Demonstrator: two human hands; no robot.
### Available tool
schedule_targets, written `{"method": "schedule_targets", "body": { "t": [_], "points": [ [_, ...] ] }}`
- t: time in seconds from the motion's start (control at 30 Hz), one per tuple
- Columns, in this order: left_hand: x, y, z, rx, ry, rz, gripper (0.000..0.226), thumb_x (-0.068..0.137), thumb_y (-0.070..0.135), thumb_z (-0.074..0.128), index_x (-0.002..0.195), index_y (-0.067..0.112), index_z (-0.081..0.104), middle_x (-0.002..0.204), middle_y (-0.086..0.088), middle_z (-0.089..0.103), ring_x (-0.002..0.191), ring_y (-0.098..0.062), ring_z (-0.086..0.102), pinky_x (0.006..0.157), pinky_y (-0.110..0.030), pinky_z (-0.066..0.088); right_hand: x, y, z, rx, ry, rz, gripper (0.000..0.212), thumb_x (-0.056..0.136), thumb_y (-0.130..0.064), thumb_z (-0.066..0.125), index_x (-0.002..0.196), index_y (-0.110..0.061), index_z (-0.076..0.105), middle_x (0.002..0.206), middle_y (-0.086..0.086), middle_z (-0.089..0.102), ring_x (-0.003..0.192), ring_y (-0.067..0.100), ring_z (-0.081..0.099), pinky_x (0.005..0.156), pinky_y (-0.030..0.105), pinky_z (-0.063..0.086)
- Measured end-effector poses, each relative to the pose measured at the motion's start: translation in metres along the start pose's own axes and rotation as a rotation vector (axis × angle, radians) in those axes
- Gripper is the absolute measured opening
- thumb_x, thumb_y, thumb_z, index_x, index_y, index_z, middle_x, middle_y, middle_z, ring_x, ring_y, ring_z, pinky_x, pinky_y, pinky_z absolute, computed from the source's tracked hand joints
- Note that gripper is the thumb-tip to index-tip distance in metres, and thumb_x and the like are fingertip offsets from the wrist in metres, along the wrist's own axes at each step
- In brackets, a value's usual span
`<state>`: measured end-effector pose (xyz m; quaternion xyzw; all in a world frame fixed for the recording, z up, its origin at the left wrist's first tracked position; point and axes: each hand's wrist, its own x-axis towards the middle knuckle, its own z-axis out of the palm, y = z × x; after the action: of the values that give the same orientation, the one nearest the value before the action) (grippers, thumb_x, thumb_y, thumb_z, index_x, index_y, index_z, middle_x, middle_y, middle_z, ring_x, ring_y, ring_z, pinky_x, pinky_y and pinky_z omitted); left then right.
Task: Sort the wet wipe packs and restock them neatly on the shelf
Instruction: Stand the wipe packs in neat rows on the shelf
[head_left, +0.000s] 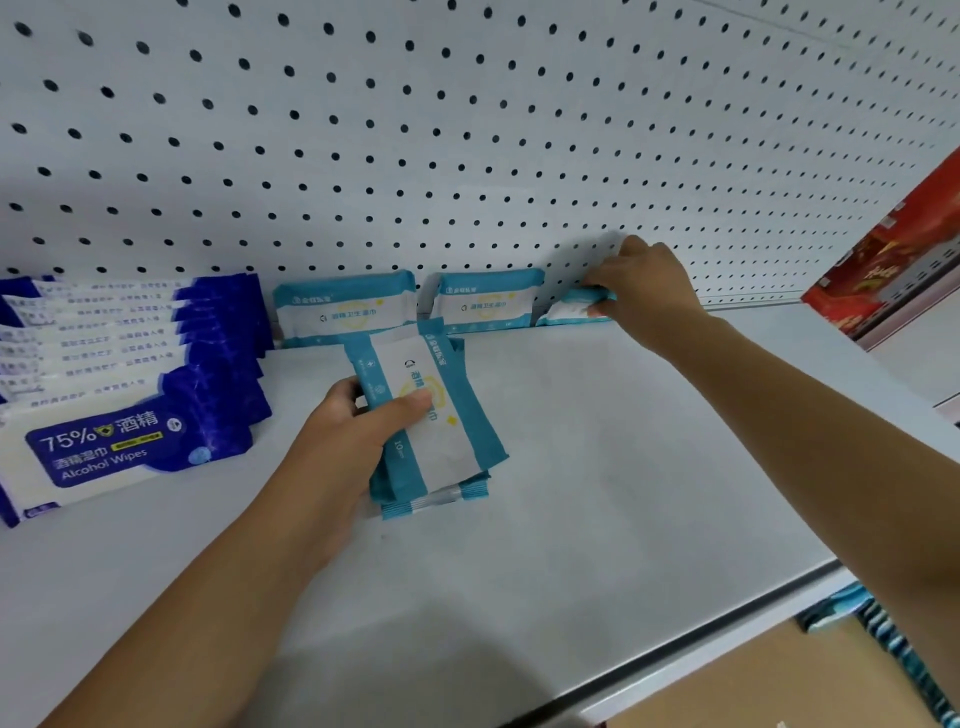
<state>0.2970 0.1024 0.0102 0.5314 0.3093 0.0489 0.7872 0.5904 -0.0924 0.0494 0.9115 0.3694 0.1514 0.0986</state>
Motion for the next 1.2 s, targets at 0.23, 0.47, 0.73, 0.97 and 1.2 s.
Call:
{"method": "schedule_targets", "body": {
  "t": [0.23,0.47,0.73,0.97,1.2],
  "points": [
    [-0.002,0.002,0.0,0.001,0.004,-0.023,0.043,0.091,0.024,0.075,0.13,0.026,0.059,0.11,0.002,0.078,0.097,-0.02,0.077,0.088,-0.047,0.062,0.005,-0.003,0.008,0.287,0.107,0.151,0.033,0.084,-0.017,0.078,0.111,-0.01,0.061,0.111,0.005,0.062,0.094,0.029,0.061,0.079,0.035,0.048],
    [-0.003,0.007,-0.004,-0.164,0.03,-0.066,0.042,0.089,0.022,0.075,0.128,0.021,0.062,0.106,0.002,0.08,0.095,-0.018,0.078,0.08,-0.04,0.062,-0.018,-0.02,0.014,0.489,0.264,0.274,0.032,0.082,-0.019,0.082,0.103,-0.01,0.059,0.109,0.007,0.057,0.08,0.021,0.062,0.079,0.039,0.058],
    [-0.014,0.012,0.0,-0.116,0.052,-0.073,0.074,0.061,0.037,0.082,0.13,0.022,0.061,0.109,0.002,0.079,0.095,-0.02,0.078,0.086,-0.045,0.063,-0.082,-0.148,-0.073,1.173,-0.178,0.278,0.051,0.067,-0.069,0.074,0.082,-0.02,0.069,0.078,-0.005,0.075,0.075,0.011,0.071,0.071,0.027,0.058],
    [-0.02,0.026,-0.003,-0.026,0.074,-0.147,0.055,0.094,0.033,0.071,0.143,0.019,0.05,0.113,-0.007,0.066,0.099,-0.026,0.066,0.06,-0.018,0.053,-0.063,-0.148,-0.082,1.233,-0.493,0.32,0.036,0.073,-0.049,0.082,0.091,-0.019,0.073,0.087,-0.007,0.078,0.085,0.011,0.074,0.07,0.027,0.059],
    [-0.018,0.022,-0.014,0.073,0.029,-0.277,0.031,0.099,0.022,0.066,0.129,0.019,0.059,0.105,-0.008,0.077,0.091,-0.027,0.076,0.073,-0.042,0.063,-0.014,-0.143,-0.076,1.059,-0.093,0.172,0.016,0.081,-0.034,0.082,0.081,-0.026,0.069,0.085,-0.005,0.076,0.081,0.01,0.072,0.069,0.028,0.059]
  ]
}}
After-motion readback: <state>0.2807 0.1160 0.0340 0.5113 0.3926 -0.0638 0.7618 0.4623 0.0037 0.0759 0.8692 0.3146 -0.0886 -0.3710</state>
